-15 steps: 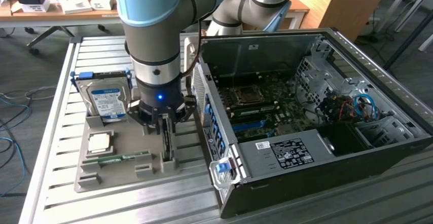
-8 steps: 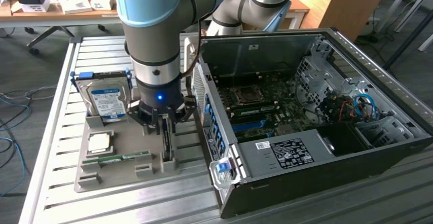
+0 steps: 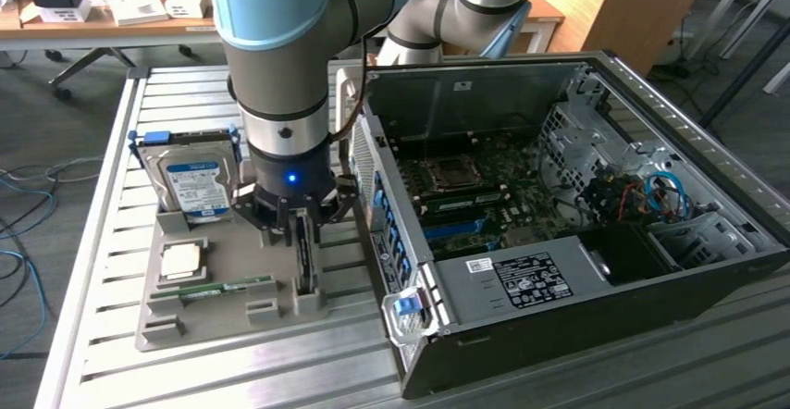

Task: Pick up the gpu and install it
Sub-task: 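Pick up the gpu and move the gpu toward the slot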

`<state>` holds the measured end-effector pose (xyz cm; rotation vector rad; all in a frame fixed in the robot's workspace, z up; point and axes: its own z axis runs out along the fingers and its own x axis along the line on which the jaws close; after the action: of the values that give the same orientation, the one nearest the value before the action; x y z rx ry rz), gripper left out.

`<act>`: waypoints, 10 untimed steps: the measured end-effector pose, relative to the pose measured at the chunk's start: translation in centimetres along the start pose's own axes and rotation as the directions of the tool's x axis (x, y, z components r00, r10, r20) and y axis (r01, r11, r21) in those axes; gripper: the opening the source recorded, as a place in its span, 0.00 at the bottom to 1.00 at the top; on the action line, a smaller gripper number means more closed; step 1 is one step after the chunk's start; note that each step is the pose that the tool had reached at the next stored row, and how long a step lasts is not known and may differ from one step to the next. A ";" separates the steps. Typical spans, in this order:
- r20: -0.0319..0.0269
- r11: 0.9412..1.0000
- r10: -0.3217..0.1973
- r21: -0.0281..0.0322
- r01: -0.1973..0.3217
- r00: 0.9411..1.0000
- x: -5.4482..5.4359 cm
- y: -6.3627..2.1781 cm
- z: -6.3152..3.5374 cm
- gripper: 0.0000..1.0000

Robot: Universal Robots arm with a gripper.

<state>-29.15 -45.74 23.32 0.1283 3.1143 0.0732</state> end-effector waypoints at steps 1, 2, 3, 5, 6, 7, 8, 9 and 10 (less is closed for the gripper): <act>0.000 1.000 0.000 0.000 0.000 1.000 0.0 0.00 0.00 0.40; 0.000 1.000 0.000 0.000 0.000 1.000 0.0 0.00 0.00 0.40; 0.000 1.000 0.000 0.000 0.000 1.000 0.0 0.00 0.00 0.40; 0.000 1.000 0.000 0.000 0.000 1.000 0.0 0.00 0.00 0.32; 0.000 1.000 0.000 0.000 0.000 1.000 0.0 0.00 0.00 0.32; 0.000 1.000 0.000 0.000 0.000 1.000 0.0 0.00 0.00 0.32; 0.000 1.000 0.000 0.000 0.000 1.000 0.0 0.00 0.00 0.32; 0.000 1.000 0.000 0.000 0.000 1.000 0.0 0.00 0.00 0.32; 0.000 1.000 0.000 0.000 0.000 1.000 0.0 0.00 0.00 0.32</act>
<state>-29.15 -45.74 23.31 0.1283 3.1143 0.0732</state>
